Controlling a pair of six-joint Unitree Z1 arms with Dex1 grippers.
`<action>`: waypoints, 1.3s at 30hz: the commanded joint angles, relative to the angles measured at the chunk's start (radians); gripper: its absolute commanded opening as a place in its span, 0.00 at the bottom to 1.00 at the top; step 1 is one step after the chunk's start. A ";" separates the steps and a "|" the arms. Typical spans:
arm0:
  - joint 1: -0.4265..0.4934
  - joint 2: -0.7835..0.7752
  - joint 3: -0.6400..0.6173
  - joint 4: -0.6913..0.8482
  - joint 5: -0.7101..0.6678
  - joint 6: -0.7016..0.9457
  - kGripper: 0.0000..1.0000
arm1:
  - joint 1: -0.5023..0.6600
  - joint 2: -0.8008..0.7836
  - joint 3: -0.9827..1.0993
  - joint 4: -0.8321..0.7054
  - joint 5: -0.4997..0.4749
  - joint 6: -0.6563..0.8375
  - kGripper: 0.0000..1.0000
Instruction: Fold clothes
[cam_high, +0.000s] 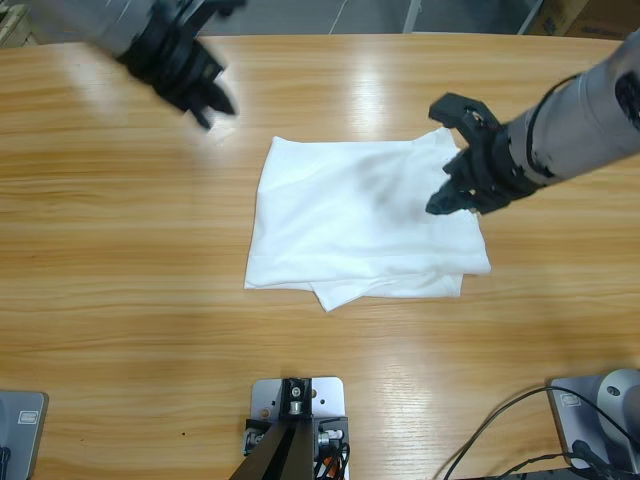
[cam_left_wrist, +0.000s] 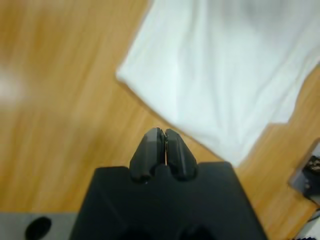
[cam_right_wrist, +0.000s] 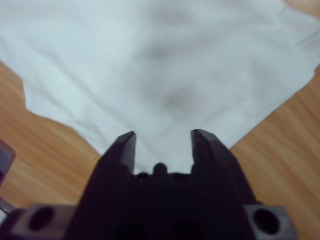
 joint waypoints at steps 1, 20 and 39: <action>0.043 0.291 -0.300 0.184 -0.039 0.070 0.00 | 0.013 0.002 0.096 -0.034 -0.037 0.062 0.00; 0.026 0.475 -0.397 0.221 -0.136 0.055 0.00 | 0.040 0.121 0.173 -0.130 -0.008 0.121 0.00; 0.008 0.568 -0.446 0.305 0.004 -0.089 0.00 | 0.040 0.114 0.240 -0.155 -0.029 0.165 0.00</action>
